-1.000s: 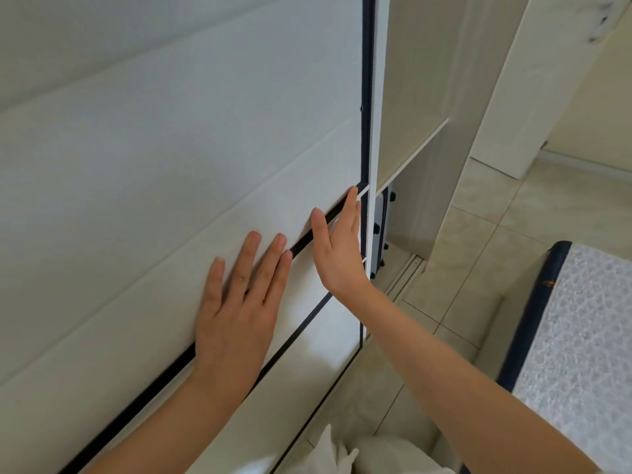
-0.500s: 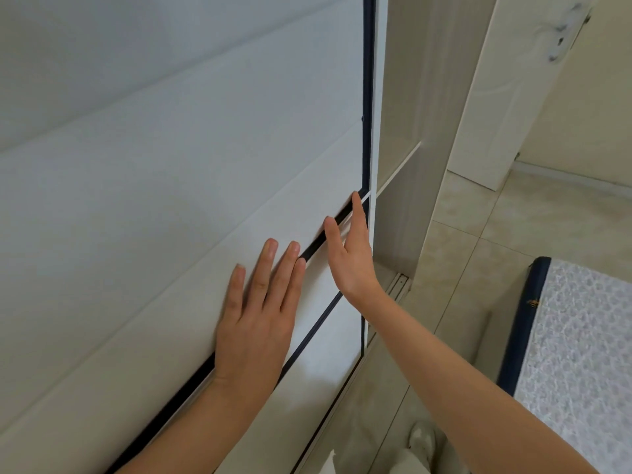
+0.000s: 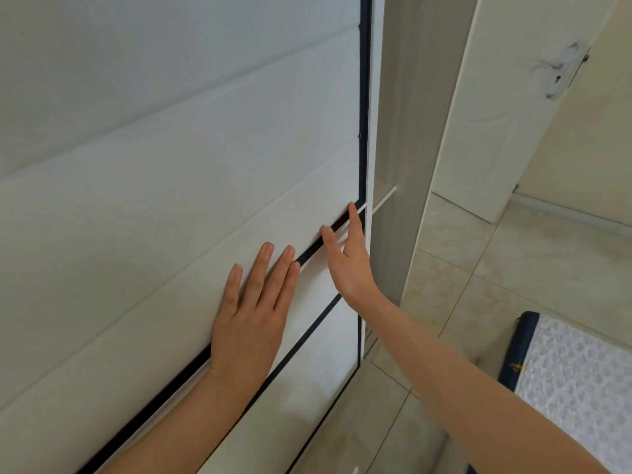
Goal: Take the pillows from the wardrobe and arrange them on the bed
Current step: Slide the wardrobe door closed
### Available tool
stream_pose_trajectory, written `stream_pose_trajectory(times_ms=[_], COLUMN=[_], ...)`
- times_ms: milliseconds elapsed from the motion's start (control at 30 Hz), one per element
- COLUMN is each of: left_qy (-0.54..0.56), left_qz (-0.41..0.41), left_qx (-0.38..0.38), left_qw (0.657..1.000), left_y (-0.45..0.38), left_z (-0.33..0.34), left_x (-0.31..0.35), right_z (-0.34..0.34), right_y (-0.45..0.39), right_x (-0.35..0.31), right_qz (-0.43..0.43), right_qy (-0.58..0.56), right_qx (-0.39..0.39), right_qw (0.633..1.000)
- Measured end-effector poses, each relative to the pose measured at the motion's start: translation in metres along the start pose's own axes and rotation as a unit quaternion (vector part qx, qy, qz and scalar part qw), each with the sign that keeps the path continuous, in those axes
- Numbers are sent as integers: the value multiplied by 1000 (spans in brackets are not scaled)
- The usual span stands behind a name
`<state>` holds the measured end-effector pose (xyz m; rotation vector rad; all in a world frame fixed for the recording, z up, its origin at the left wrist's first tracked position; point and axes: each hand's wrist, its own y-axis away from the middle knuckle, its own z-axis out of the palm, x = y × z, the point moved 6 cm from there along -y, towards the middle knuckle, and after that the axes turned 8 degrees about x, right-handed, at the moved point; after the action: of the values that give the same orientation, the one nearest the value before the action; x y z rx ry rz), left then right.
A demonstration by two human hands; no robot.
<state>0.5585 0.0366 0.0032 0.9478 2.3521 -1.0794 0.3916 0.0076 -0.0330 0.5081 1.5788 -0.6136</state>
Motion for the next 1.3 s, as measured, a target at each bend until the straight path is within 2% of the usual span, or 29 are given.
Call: stream_pose_trajectory(times_ms=[433, 667, 900, 1300], left_qy=[-11, 41, 51, 38], left_qz=[36, 15, 11, -9], left_qx=[17, 34, 19, 0], left_qw=[999, 998, 998, 999], left_y=[-113, -153, -180, -225], left_z=[30, 42, 48, 54], left_x=[71, 96, 109, 138], right_z=[-55, -79, -95, -126], right_y=[-115, -159, -191, -238], right_x=[4, 14, 13, 14], right_qz=[25, 33, 48, 74], right_qy=[-24, -23, -29, -34], right_qx=[26, 45, 59, 16], right_qw=[999, 998, 997, 997])
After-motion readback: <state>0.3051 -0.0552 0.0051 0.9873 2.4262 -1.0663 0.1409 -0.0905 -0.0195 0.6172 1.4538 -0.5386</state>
